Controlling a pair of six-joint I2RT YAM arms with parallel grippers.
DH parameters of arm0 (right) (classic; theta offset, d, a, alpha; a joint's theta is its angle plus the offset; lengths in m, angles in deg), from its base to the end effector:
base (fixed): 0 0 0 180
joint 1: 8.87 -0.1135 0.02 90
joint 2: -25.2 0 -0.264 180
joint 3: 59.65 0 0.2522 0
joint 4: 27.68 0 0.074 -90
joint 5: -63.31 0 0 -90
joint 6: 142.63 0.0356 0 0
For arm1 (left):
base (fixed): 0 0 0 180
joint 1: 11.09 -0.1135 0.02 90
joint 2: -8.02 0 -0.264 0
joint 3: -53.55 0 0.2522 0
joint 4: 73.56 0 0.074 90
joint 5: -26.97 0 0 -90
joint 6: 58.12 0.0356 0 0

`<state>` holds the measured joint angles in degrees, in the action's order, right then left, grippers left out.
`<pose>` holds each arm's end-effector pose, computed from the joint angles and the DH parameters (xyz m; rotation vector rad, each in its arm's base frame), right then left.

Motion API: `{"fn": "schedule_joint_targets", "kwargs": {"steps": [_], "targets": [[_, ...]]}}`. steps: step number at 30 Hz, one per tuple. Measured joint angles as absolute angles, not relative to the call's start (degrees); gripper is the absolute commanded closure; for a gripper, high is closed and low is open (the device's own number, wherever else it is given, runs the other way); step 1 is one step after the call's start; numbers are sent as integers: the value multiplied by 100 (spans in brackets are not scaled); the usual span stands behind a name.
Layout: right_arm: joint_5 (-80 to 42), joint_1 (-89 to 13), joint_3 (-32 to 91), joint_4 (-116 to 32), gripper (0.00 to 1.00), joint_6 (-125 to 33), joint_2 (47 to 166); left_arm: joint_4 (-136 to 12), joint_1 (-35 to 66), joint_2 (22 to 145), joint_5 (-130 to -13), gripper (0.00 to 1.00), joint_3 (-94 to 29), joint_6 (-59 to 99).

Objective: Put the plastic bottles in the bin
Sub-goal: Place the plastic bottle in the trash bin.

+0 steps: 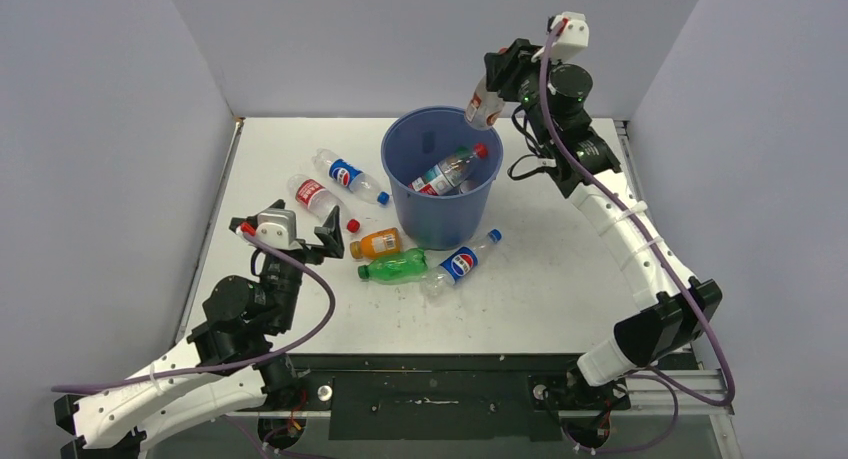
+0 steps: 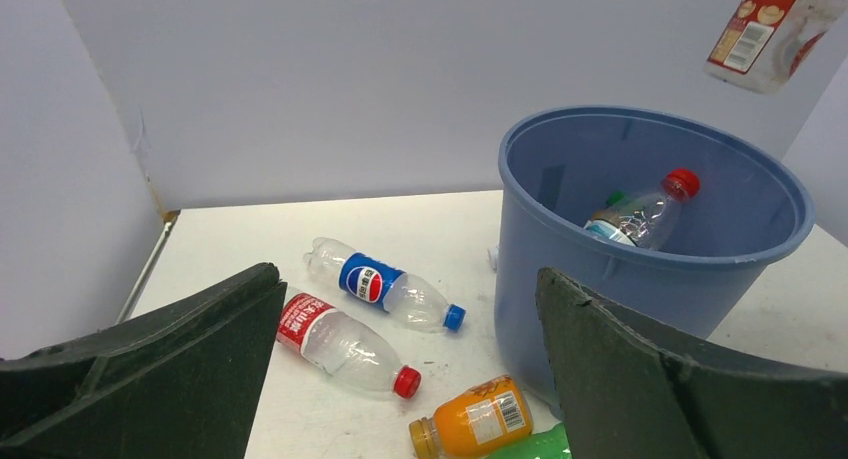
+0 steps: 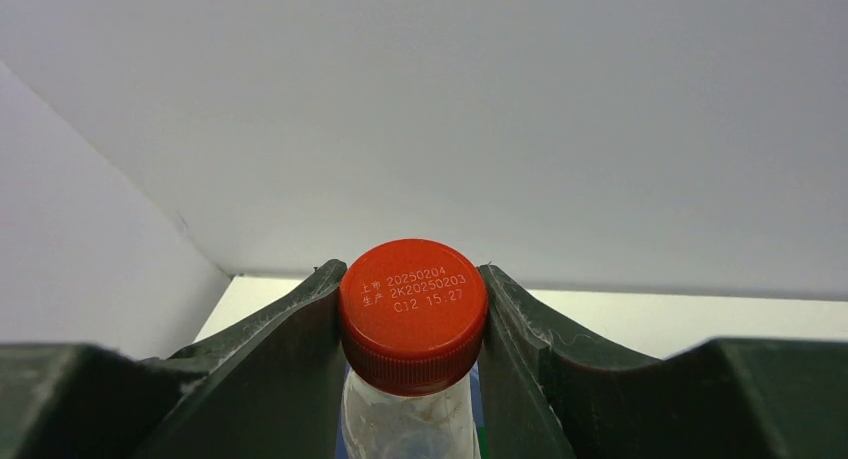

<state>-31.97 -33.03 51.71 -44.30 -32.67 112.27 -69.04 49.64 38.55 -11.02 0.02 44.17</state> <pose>0.3160 0.1382 0.4955 0.0234 1.4618 0.5647 0.0811 -0.0872 0.3766 0.0575 1.3747 -0.1421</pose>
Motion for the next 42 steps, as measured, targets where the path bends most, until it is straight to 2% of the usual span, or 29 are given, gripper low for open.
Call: {"fn": "schedule_joint_targets", "kwargs": {"steps": [7, 12, 13, 14, 17, 18, 20, 22, 33, 35, 37, 42], "targets": [[-2913, -3366, 4367, -4110, 95, -3311, 11246, -6952, 5032, 3835, -1113, 4, 85, 4524], [-2471, -3371, 4268, -4110, 95, -3381, 11570, -6950, 5058, 3968, -1116, 4, 103, 4585], [-2391, -3373, 4271, -4110, 91, -3387, 11638, -6947, 5063, 4008, -1116, 4, 105, 4590], [-2257, -3380, 4284, -4113, 81, -3391, 11760, -6947, 5065, 4043, -1120, 4, 105, 4594], [-1984, -3454, 4303, -4095, 32, -3376, 12084, -6947, 5069, 4115, -1120, 4, 109, 4607], [-1894, -3504, 4345, -4038, 20, -3374, 12195, -6950, 5069, 4123, -1122, 4, 120, 4607], [-1794, -3611, 4354, -4126, 7, -3354, 12300, -6950, 5069, 4128, -1122, 4, 140, 4612], [-1726, -3742, 4354, -4246, 1, -3372, 12383, -6947, 5069, 4134, -1122, 4, 153, 4614], [-1838, -4079, 4522, -4755, 0, -3328, 12062, -6950, 5071, 4156, -1140, 4, 179, 4631], [-1958, -4118, 4362, -4740, 0, -3284, 11673, -6950, 5071, 4158, -1144, 4, 184, 4629], [-2082, -4177, 4048, -4703, 9, -3241, 11109, -6954, 5071, 4171, -1144, 4, 184, 4629], [-2631, -4337, 2677, -4349, 10, -3007, 9157, -6943, 5091, 4346, -1179, 4, 184, 4625]]}}
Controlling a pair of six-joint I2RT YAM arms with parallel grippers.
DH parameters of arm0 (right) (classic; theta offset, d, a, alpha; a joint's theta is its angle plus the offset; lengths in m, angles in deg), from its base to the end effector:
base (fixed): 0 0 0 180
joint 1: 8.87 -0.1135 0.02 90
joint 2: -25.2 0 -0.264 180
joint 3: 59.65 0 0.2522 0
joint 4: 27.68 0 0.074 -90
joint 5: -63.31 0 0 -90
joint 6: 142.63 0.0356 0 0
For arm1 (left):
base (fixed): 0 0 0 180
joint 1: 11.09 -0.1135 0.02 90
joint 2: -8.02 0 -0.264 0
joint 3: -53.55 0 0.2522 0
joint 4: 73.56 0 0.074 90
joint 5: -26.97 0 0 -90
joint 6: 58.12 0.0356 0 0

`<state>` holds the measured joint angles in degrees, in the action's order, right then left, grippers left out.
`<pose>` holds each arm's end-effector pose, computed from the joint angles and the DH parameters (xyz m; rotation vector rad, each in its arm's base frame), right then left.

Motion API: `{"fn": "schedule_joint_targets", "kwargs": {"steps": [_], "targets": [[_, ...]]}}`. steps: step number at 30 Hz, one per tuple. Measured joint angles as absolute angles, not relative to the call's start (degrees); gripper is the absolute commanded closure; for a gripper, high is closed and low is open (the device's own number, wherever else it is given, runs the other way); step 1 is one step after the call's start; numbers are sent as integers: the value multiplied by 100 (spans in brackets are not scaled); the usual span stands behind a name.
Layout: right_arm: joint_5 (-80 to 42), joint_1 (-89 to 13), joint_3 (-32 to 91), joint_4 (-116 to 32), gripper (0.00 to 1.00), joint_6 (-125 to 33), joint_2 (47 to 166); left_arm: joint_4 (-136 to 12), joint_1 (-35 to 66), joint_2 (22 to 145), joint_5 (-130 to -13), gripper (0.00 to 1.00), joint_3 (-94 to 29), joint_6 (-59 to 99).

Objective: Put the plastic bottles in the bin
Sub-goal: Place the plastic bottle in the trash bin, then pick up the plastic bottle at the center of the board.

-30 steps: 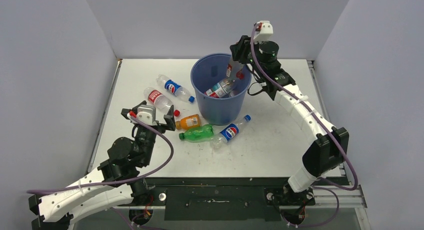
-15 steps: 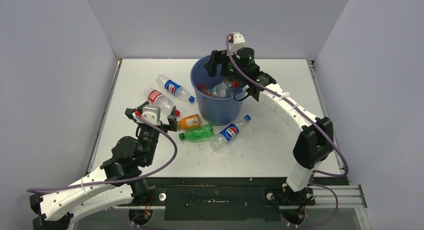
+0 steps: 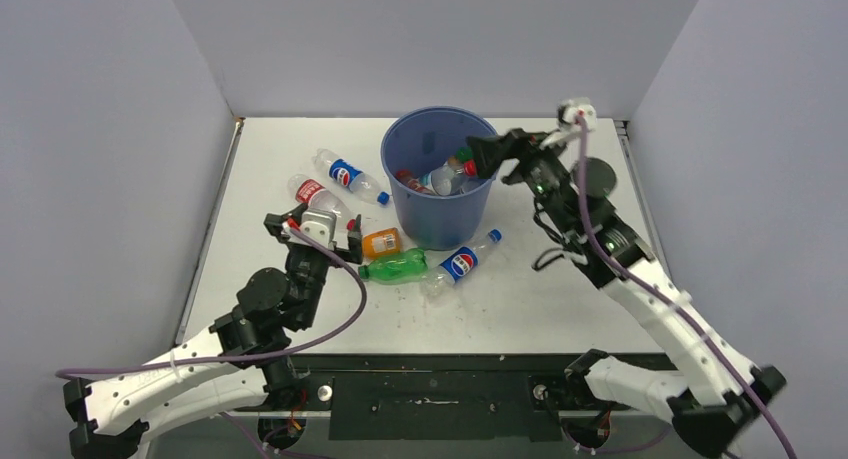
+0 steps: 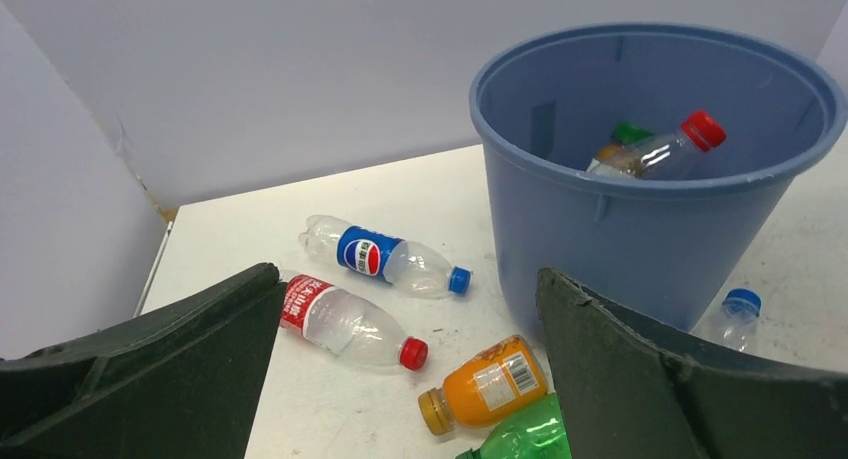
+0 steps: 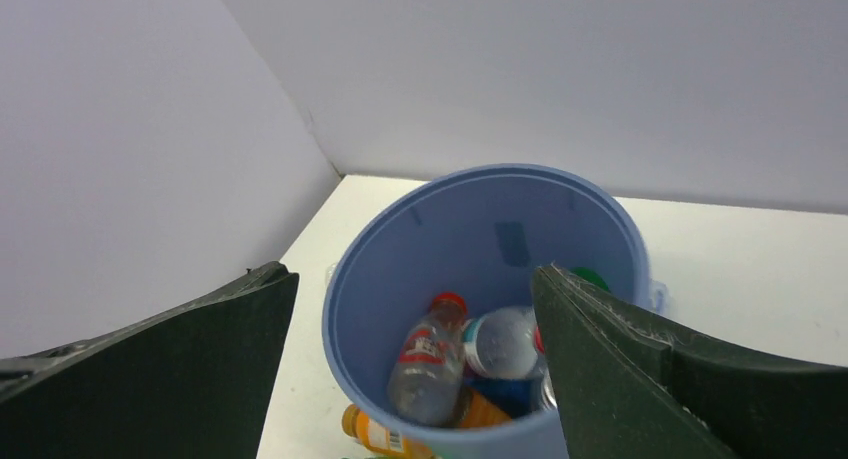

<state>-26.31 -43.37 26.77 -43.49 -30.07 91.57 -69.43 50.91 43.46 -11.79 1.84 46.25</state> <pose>0.2145 0.1477 0.4499 -0.1668 1.5414 0.8019 0.0908 -0.1116 0.3575 0.1876 1.4269 -0.0757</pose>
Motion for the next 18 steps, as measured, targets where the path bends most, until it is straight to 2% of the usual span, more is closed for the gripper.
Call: {"fn": "schedule_joint_targets", "kwargs": {"steps": [3, 8, 12, 18], "targets": [[-3169, -4302, 1560, -4194, 10, -2810, 7870, -6827, 5124, 4578, -1282, 4, 162, 4616], [-4043, -4263, 201, -4513, 10, -2441, 6458, -6263, 5148, 5000, -1773, 4, -48, 4568], [-4467, -4252, -514, -5022, 10, -1894, 6180, -5699, 5157, 5116, -2468, 4, -277, 4548], [-4185, -4086, -1666, -5256, 10, -987, 6313, -5094, 5305, 5059, -3741, 4, -334, 4638]]}}
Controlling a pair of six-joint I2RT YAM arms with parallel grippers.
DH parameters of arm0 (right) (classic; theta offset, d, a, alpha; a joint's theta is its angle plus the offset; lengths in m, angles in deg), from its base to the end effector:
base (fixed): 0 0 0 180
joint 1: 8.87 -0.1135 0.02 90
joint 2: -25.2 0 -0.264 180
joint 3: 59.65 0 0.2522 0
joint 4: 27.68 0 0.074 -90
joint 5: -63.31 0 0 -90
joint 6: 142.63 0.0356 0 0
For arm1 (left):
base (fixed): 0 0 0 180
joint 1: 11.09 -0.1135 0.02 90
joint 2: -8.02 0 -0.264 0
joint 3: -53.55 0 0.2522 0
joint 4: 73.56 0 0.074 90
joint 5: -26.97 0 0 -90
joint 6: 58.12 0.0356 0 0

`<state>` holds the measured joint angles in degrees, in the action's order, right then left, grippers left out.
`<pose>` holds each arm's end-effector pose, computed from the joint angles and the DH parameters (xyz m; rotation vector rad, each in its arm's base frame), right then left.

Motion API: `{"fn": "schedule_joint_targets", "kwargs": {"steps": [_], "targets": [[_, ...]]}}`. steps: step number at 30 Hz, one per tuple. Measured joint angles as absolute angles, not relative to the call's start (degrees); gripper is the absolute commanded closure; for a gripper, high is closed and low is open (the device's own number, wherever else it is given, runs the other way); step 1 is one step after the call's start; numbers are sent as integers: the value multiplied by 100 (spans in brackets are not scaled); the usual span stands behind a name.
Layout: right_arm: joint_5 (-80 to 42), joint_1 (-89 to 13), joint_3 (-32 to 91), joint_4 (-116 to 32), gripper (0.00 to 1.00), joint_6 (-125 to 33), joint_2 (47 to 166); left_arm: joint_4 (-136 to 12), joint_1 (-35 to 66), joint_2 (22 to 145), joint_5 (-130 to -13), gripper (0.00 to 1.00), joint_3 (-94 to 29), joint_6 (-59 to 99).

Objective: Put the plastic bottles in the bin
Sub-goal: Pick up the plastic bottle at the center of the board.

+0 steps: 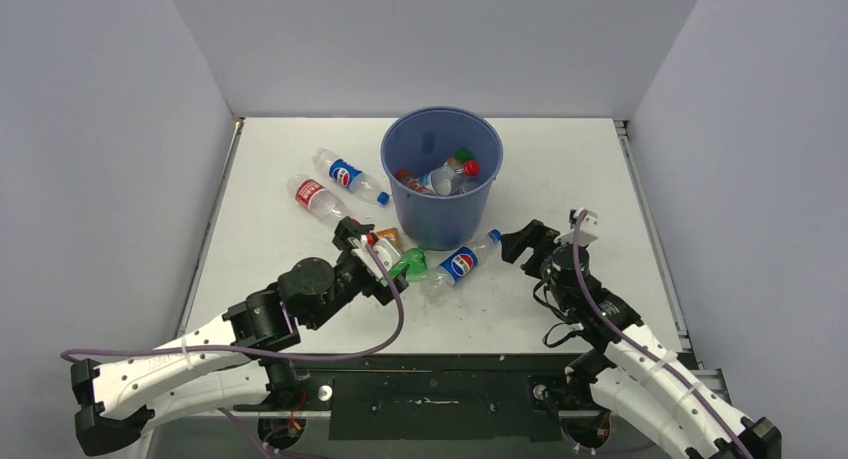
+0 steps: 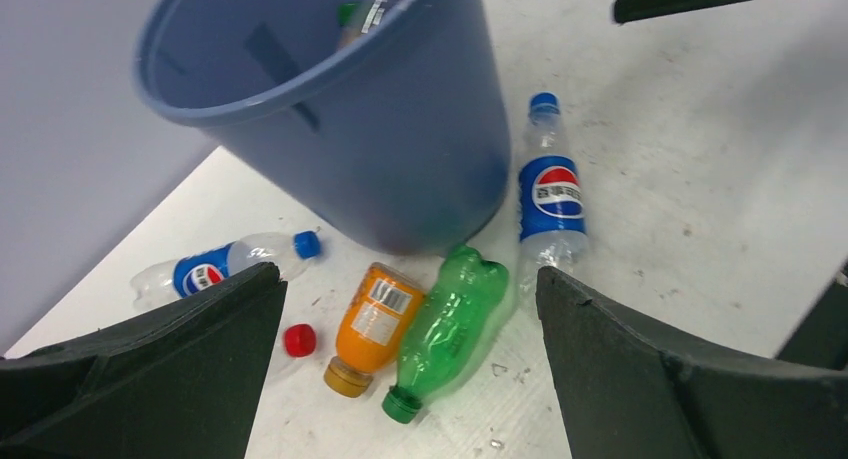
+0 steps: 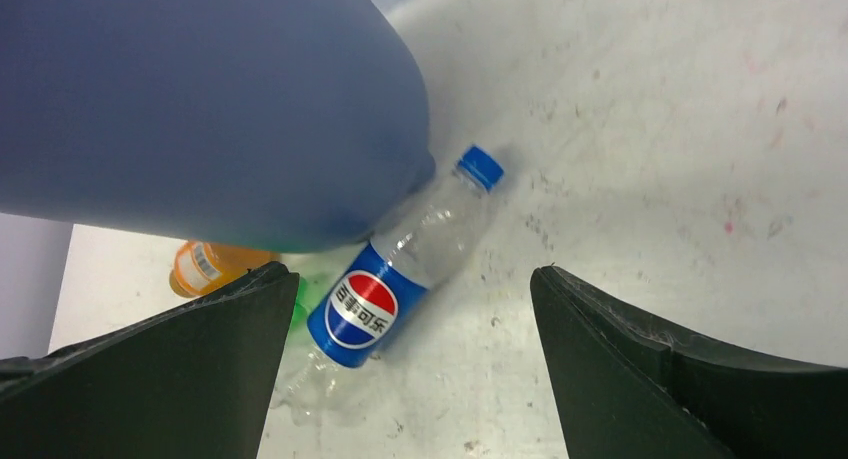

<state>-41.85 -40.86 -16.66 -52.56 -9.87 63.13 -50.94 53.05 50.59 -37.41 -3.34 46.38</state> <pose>0.1448 0.0795 0.2613 0.3638 1.9204 0.6241 0.0902 -0.1507 0.3392 0.8071 1.5055 -0.2625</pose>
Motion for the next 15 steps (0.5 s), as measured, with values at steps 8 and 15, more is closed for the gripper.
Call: {"fn": "schedule_joint_targets", "kwargs": {"steps": [8, 15], "targets": [[-2970, -3736, -2614, -4104, 10, 256, 7035, -4930, 5500, 5164, -4342, 4, -284, 4815], [-2419, -3729, -2918, -2749, 10, 1102, 8394, -4974, 5622, 5179, -4285, 4, -151, 4944]]}}
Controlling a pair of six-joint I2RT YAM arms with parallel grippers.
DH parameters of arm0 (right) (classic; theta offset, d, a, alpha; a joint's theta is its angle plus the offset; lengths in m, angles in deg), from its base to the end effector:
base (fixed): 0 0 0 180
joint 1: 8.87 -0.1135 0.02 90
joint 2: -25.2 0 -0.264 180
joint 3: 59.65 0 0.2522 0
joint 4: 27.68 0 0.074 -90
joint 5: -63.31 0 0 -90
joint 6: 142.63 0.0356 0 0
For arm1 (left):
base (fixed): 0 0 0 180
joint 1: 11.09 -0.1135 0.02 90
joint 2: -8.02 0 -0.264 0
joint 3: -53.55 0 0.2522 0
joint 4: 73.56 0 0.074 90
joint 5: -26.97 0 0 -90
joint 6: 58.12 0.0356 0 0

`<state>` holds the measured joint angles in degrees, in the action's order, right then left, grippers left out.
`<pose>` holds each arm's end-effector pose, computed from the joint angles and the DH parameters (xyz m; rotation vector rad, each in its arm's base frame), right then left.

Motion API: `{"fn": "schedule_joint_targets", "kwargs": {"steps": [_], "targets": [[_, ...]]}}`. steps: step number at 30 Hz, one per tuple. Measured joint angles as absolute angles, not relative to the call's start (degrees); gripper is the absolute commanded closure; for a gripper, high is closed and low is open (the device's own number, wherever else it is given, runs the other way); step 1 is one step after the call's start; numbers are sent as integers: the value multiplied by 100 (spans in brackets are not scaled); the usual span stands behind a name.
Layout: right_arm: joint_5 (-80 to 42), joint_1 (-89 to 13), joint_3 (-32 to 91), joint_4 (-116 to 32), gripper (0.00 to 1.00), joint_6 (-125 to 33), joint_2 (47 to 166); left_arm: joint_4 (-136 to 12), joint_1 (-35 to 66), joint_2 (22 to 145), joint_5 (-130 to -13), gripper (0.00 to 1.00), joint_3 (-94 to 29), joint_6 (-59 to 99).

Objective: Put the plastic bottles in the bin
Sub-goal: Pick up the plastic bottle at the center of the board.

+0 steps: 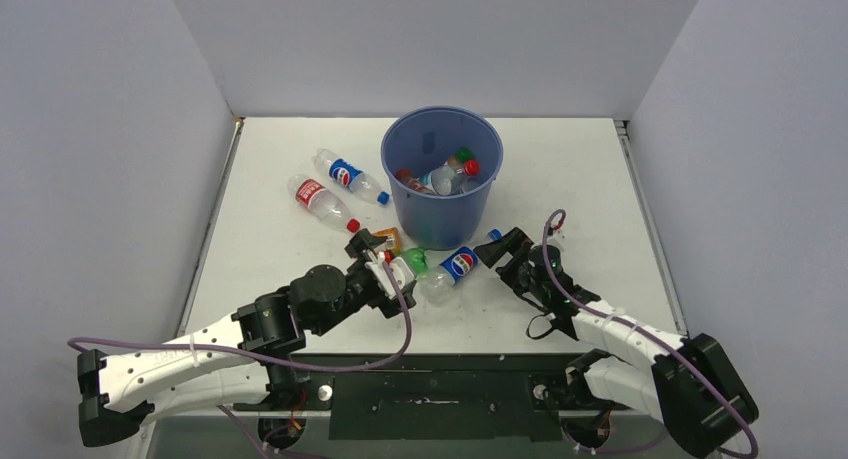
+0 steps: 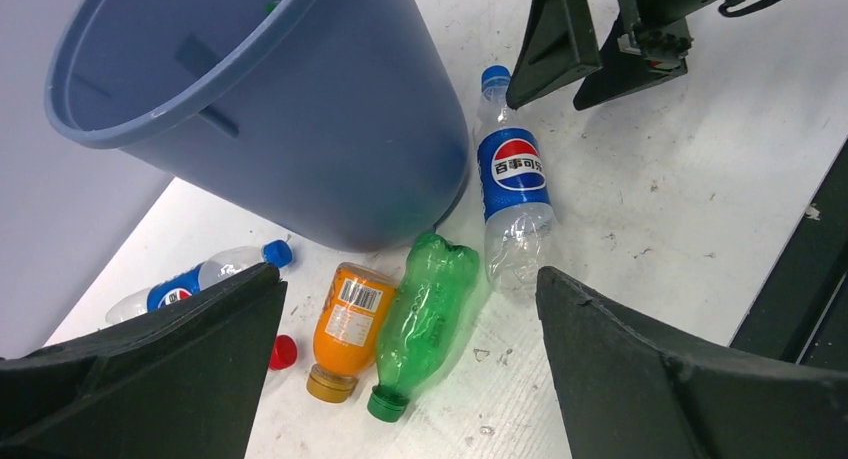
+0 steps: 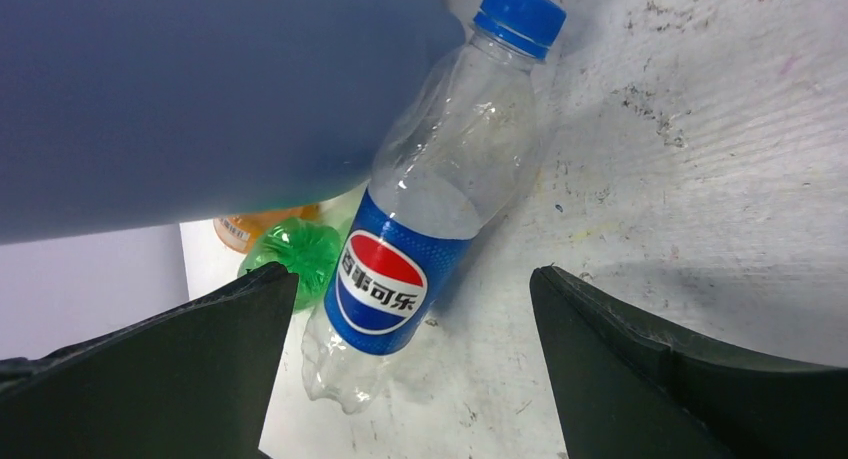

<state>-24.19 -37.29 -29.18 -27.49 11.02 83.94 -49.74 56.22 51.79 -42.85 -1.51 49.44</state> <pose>0.1767 0.0974 0.1682 0.6463 2.1320 0.9956 0.0814 -0.1627 0.3222 1.0070 1.4756 -0.3112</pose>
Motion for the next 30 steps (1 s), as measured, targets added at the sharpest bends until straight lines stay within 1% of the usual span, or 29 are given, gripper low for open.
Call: {"fn": "schedule_joint_targets", "kwargs": {"steps": [11, 18, 19, 27, 30], "targets": [[-2327, -3705, -3014, -1149, 6, 1751, 10138, -5020, 5788, 5221, -4182, 4, -131, 5018], [-2275, -3751, -2820, -305, 2, 1878, 10888, -5066, 5836, 5186, -4110, 4, -118, 5029], [-2275, -3753, -2804, -211, 0, 1876, 10956, -5066, 5847, 5186, -4103, 4, -116, 5031], [-2275, -3782, -2916, 689, 16, 1841, 11450, -5070, 5891, 5186, -4097, 4, -116, 5031], [-2281, -3782, -3047, 1015, 26, 1830, 11559, -5074, 5908, 5186, -4097, 4, -116, 5033]]}}
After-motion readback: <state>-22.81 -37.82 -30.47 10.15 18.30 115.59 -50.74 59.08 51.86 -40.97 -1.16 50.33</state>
